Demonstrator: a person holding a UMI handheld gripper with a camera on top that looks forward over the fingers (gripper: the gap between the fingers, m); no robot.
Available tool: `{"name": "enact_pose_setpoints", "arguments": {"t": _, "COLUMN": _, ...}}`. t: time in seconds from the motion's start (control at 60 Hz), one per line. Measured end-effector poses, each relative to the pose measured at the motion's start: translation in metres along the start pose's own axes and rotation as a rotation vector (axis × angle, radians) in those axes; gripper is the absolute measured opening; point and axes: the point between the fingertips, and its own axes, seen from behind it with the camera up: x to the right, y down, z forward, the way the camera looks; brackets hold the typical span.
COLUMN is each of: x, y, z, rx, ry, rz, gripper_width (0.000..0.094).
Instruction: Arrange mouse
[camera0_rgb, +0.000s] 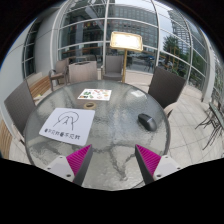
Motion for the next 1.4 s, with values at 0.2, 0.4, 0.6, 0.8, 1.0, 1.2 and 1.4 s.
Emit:
{"name": "enact_pose_setpoints", "arguments": {"t": 0.2, "x": 0.103, "y": 0.021, "z": 0.064, "rx": -0.077, "ry": 0.096, "rz": 0.023, "gripper_width": 0.0863}}
{"name": "enact_pose_setpoints", "arguments": {"t": 0.4, "x": 0.159, "y": 0.006, "z": 0.134, "rx": -0.109, "ry": 0.105, "rz": 0.039, "gripper_width": 0.085}}
{"name": "enact_pose_setpoints", "arguments": {"t": 0.6, "x": 0.181, "y": -0.03, "z": 0.195, "rx": -0.093, "ry": 0.077, "rz": 0.069, "gripper_width": 0.0846}}
{"name": "enact_pose_setpoints", "arguments": {"t": 0.8, "x": 0.202, "y": -0.053, "z": 0.226, "rx": -0.101, "ry": 0.084, "rz": 0.126, "gripper_width": 0.0688}}
{"name": "enact_pose_setpoints", "arguments": {"t": 1.0, "x": 0.204, "y": -0.056, "z": 0.232, "rx": -0.112, "ry": 0.09, "rz": 0.148, "gripper_width": 0.0444}}
{"name": "enact_pose_setpoints", "arguments": {"t": 1.2, "x": 0.204, "y": -0.057, "z": 0.229, "rx": -0.208, "ry": 0.116, "rz": 0.174, "gripper_width": 0.0314}}
{"name": "enact_pose_setpoints", "arguments": {"t": 1.4, "x": 0.149, "y": -0.191, "z": 0.157, "rx": -0.018, "ry": 0.133, "rz": 0.167, "gripper_width": 0.0317}}
